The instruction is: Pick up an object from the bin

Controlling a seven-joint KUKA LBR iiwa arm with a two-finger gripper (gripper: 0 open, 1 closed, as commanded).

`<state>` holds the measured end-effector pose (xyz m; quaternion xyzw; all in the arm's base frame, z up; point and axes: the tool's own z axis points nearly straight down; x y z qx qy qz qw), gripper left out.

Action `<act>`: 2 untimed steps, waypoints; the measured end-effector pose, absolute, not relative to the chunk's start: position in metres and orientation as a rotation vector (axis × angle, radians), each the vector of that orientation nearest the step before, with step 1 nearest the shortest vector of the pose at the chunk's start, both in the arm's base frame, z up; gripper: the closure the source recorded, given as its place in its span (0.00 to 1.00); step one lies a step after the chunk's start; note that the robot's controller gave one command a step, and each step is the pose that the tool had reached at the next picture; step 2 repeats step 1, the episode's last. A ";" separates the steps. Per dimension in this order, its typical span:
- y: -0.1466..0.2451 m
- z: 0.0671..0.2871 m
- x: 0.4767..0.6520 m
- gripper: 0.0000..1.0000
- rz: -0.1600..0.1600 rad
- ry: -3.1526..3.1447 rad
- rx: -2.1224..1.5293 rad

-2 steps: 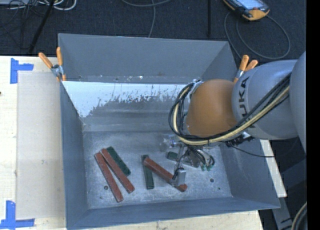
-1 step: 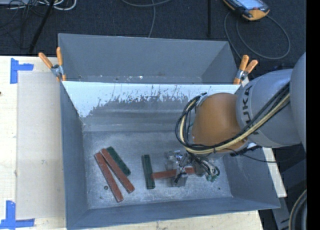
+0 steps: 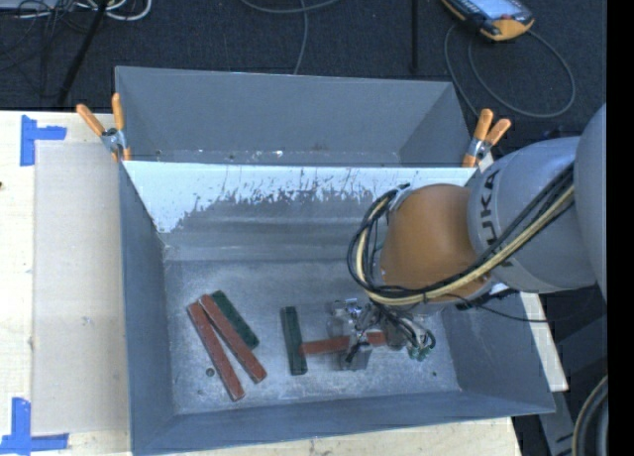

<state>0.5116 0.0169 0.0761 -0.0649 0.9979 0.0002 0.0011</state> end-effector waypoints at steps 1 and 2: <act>-0.028 0.217 0.521 1.00 0.000 3.139 -0.094; -0.028 0.217 0.521 1.00 0.000 3.139 -0.094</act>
Offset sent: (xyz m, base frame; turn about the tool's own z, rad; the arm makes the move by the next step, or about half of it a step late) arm 0.0000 0.0000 0.0000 0.0000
